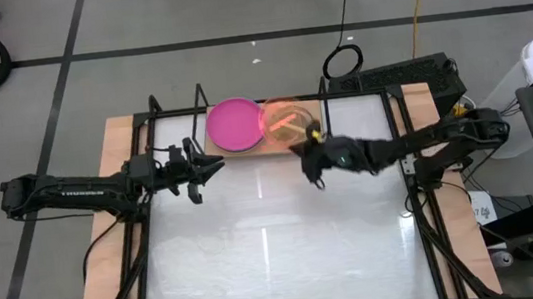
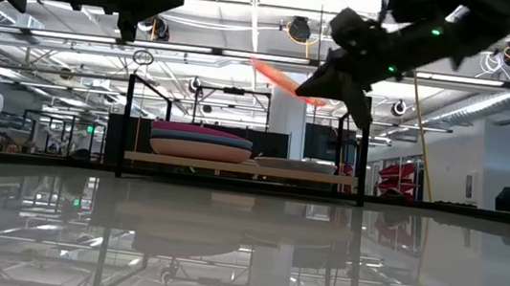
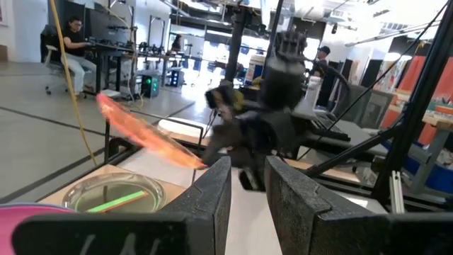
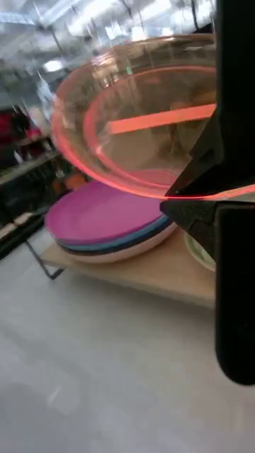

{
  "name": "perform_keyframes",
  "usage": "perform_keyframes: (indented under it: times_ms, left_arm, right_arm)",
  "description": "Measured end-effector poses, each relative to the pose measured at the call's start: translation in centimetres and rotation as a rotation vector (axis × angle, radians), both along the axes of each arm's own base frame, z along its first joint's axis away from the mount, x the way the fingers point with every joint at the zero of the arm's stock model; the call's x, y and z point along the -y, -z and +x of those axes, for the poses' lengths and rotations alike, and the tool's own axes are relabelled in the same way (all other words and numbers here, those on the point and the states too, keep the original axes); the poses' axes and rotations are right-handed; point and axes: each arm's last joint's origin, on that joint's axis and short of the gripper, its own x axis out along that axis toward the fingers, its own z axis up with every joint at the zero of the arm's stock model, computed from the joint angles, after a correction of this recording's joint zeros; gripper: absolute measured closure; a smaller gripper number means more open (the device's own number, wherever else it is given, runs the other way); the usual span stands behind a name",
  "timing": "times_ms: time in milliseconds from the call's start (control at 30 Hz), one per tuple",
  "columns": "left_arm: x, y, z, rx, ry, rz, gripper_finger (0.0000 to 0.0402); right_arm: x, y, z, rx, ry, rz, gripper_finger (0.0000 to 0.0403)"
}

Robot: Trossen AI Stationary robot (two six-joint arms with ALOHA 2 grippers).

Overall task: Place and stack plates onto a shelf
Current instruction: Stack the transparent orange plate on top of the transparent green plate on the shelf

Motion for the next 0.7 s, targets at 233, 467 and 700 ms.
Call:
perform_keyframes:
  times_ms: [233,467,700]
  left_arm:
    - [0.0,0.0,0.0,-0.004,-0.004,0.036,0.0309]
    - [0.0,0.0,0.0,-0.006,-0.005,0.048,0.0309]
    - [0.0,0.0,0.0,-0.009,-0.008,0.066,0.0309]
  right_arm:
    - [5.3,-3.6,1.1,-0.021,0.117,0.230,0.0403]
    - [6.9,-3.5,0.4,-0.091,0.127,0.388,0.0403]
    - [6.9,-2.2,0.6,-0.155,0.133,0.462,0.0403]
